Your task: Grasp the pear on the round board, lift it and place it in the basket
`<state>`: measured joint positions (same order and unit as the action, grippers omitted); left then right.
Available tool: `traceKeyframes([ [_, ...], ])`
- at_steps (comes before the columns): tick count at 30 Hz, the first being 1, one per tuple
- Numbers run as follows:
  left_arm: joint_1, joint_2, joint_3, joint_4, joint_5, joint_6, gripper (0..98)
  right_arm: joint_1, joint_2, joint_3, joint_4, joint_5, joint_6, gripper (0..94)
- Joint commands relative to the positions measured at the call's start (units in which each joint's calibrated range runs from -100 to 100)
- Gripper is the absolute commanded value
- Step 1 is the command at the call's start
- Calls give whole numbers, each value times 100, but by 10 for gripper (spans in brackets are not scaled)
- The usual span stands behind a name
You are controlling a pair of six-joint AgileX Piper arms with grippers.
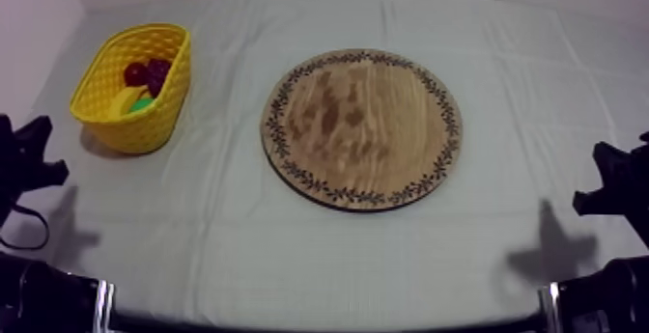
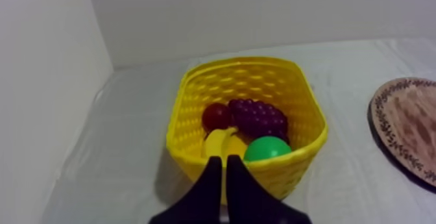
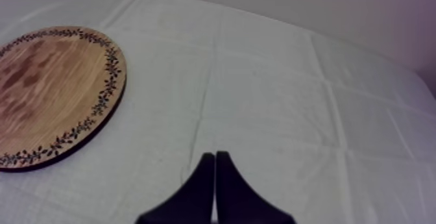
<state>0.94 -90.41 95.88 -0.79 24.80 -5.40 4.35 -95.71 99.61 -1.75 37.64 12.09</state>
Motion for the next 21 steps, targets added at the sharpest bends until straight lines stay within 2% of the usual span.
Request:
traceKeyframes([
  [1,-16,-277,230,103,-17,-124,1,2,-5,5,2,2,0,3],
  [5,-34,-527,360,145,223,-159,1,2,-5,5,2,2,0,3],
  [16,-58,-924,411,-68,633,268,1,2,-5,5,2,2,0,3],
  [21,-58,-931,394,-102,800,407,1,2,-5,5,2,2,0,3],
])
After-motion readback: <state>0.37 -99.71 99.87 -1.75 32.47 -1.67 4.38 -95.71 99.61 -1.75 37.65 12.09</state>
